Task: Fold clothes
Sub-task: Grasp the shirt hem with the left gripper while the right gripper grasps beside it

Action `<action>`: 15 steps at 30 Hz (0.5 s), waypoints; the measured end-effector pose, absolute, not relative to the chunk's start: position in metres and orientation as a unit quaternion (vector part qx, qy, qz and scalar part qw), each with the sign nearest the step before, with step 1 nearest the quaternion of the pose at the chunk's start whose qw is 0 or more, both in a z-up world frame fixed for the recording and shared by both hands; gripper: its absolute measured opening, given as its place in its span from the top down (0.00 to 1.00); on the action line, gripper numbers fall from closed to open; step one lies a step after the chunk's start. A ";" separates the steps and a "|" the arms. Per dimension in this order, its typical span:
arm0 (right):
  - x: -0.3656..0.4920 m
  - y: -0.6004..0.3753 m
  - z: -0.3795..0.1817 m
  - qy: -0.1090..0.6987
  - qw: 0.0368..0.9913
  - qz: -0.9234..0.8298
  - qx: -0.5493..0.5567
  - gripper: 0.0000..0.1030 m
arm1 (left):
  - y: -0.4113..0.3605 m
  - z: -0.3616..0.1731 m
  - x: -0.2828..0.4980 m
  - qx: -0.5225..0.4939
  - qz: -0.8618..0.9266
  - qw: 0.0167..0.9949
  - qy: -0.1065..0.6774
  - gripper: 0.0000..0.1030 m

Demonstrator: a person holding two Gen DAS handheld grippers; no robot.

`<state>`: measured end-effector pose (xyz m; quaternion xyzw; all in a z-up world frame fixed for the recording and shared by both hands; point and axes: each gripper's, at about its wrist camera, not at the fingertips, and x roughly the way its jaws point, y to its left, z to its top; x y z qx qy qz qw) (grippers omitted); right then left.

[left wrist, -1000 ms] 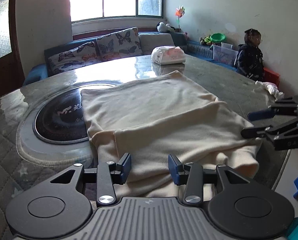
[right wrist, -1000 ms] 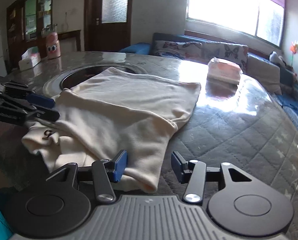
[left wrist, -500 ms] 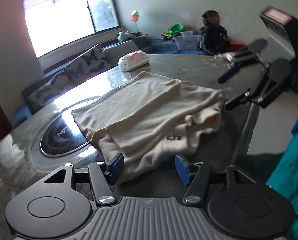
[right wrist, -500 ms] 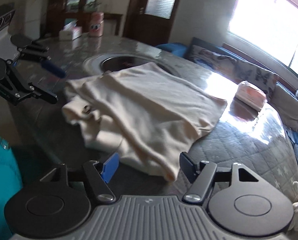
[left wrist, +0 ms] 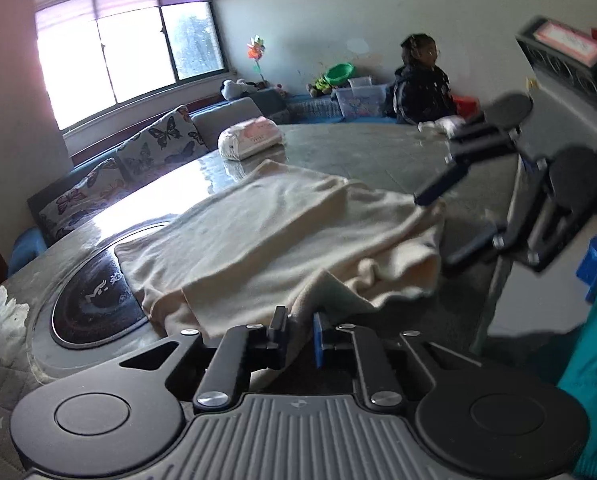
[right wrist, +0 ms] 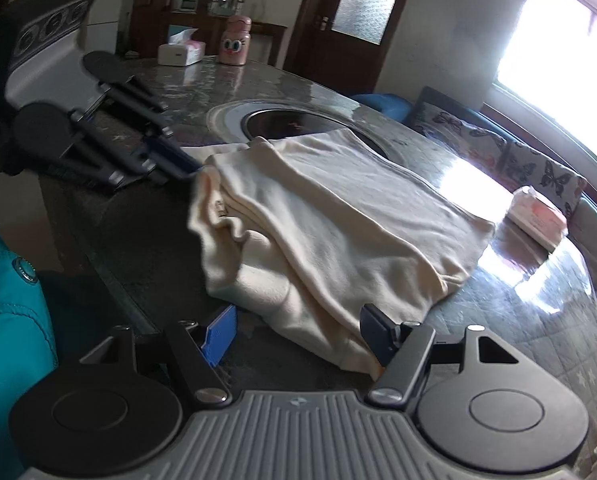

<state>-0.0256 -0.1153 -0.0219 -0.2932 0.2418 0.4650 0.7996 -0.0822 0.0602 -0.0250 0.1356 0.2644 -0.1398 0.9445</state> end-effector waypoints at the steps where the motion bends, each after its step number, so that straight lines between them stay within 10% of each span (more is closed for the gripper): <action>1: -0.025 -0.114 -0.022 0.240 0.799 0.468 -0.293 0.33 | 0.064 -0.022 -0.077 0.120 -0.139 0.947 0.264 0.89; 8: -0.016 -0.099 -0.029 0.231 0.800 0.478 -0.279 0.45 | 0.083 -0.018 -0.039 0.037 -0.131 0.950 0.281 0.90; 15: 0.015 -0.087 -0.024 0.269 0.806 0.483 -0.212 0.78 | 0.088 -0.018 -0.048 0.045 -0.132 0.949 0.283 0.83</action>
